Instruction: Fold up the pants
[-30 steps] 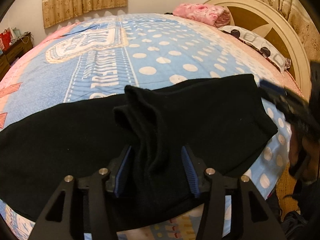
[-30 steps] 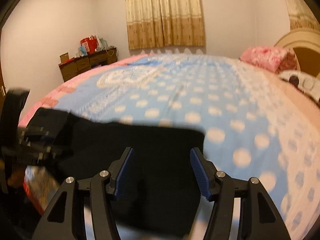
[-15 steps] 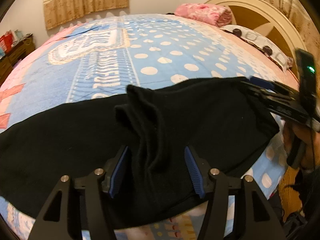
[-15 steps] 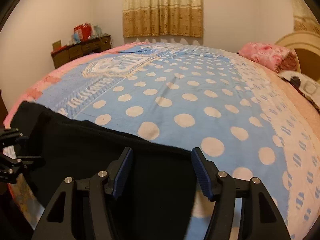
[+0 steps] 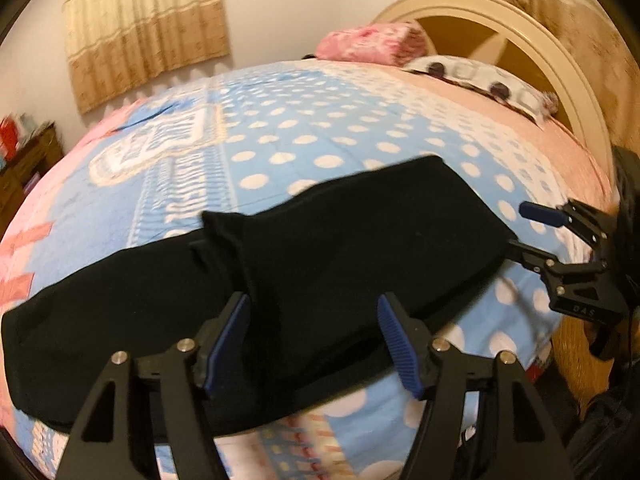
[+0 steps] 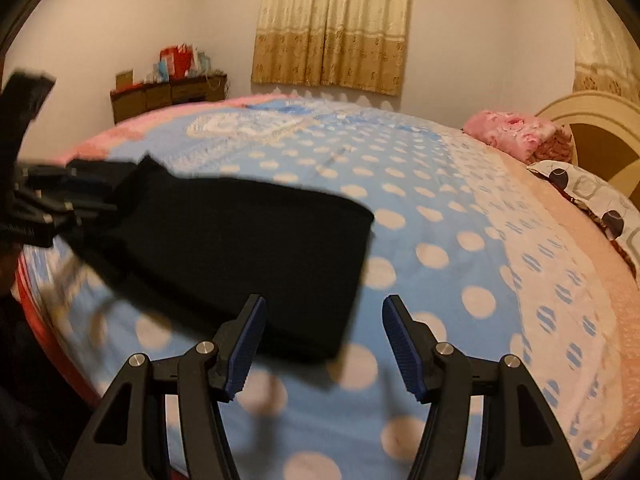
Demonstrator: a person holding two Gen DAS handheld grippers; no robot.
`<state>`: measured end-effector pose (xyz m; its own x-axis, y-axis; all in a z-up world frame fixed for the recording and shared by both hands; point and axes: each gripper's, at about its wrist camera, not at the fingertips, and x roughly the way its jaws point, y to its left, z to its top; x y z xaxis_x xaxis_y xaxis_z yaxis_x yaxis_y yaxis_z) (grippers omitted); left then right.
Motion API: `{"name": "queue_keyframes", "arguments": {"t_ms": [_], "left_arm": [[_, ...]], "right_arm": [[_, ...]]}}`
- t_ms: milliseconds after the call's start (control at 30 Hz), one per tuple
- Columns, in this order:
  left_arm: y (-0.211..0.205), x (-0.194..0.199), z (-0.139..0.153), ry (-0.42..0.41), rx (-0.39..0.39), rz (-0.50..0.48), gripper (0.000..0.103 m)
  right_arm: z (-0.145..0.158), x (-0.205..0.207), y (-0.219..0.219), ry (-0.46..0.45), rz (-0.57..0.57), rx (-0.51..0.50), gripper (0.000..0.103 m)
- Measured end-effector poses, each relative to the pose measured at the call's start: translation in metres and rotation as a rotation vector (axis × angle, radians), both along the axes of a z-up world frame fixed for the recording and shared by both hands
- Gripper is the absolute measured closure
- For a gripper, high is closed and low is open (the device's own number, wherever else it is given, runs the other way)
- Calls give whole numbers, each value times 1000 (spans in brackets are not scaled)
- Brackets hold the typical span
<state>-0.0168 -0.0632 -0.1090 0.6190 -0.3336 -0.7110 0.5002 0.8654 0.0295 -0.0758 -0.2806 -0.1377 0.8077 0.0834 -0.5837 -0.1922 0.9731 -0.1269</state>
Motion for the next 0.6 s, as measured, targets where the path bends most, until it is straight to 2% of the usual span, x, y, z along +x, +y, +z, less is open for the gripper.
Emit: {"name": "queue_keyframes", "arguments": {"t_ms": [67, 133, 200, 267, 333, 400, 500, 600], "left_arm": [[-6, -2, -4, 1, 6, -27, 35], [-13, -1, -13, 29, 21, -60, 35], [-18, 1, -21, 54, 39, -70, 35], [-22, -3, -23, 36, 61, -75, 36], [-24, -8, -22, 30, 73, -84, 43], [-23, -7, -24, 54, 81, -81, 44], [-18, -5, -26, 74, 82, -65, 43], [-3, -3, -21, 110, 45, -34, 43]], "right_arm": [[-6, -2, -4, 21, -9, -1, 43], [-10, -2, -5, 32, 2, 7, 54], [-13, -1, -4, 29, 9, 0, 58], [-17, 3, 0, 33, 28, -10, 69], [-20, 4, 5, 24, 41, -28, 81], [-21, 4, 5, 24, 48, -34, 88], [-21, 2, -2, 45, 59, -30, 91], [-22, 1, -3, 60, 69, -52, 91]]}}
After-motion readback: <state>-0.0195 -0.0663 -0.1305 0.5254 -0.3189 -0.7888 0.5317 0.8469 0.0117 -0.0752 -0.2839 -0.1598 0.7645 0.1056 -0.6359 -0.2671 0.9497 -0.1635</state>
